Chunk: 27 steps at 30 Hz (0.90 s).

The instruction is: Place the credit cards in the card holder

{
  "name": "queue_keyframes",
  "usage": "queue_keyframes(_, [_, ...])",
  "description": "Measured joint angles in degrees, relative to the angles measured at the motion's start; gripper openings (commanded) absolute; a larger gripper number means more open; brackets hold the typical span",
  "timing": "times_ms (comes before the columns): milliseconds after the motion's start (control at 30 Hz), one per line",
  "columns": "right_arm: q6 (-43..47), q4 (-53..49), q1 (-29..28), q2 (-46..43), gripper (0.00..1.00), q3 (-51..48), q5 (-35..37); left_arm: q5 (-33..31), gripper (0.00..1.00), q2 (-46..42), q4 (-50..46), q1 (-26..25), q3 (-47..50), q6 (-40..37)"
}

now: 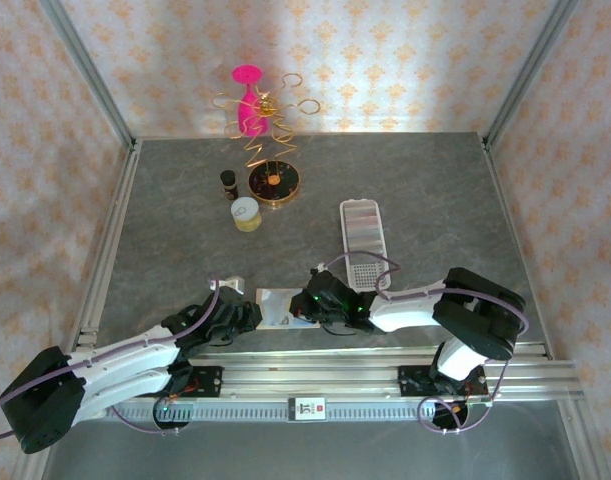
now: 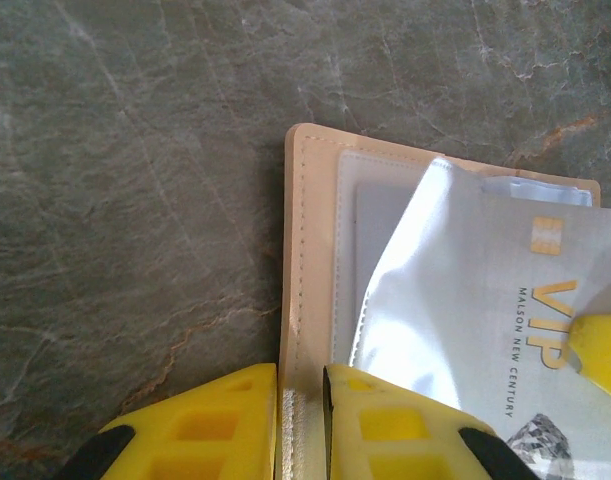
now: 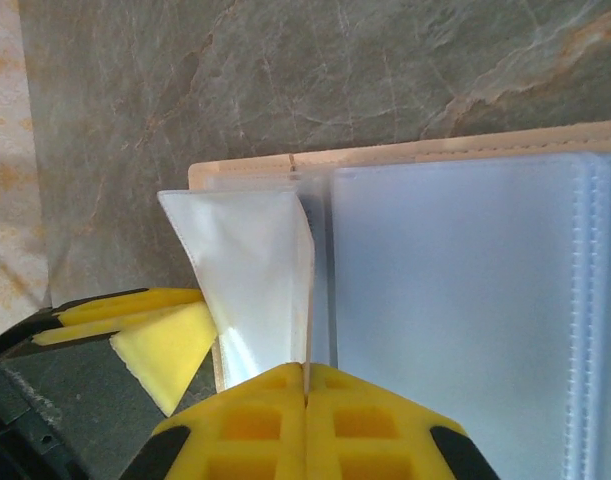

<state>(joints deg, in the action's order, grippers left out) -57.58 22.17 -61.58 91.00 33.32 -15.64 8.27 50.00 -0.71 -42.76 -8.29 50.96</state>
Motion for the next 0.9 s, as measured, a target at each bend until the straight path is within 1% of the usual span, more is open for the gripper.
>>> queue_keyframes(67, [0.22,0.22,0.0,0.35,0.08,0.15,-0.2,0.0,0.18,0.0,0.15,0.0,0.11,0.0])
queue_keyframes(133, [0.59,0.04,0.0,0.46,0.17,0.35,-0.2,0.0,0.18,-0.02,0.15,0.0,0.11,0.0])
queue_keyframes(233, [1.22,-1.38,-0.15,0.46,0.24,0.46,0.02,0.0,0.18,-0.02,0.17,0.0,0.11,0.02])
queue_keyframes(267, [1.6,-2.1,-0.26,0.46,0.25,0.48,0.24,0.0,0.18,-0.02,0.17,0.0,0.11,0.0])
queue_keyframes(567, [4.66,-9.14,-0.33,0.35,0.25,3.41,2.34,0.02,0.17,-0.04,0.2,0.0,0.15,0.07])
queue_keyframes(700, [5.6,-10.16,-0.52,0.81,0.21,4.61,2.25,0.02,0.17,-0.04,0.61,0.0,0.37,0.2])
queue_keyframes(900, [6.29,-10.86,-1.33,3.06,0.21,7.56,2.16,0.02,0.17,-0.04,1.25,0.0,0.57,0.2])
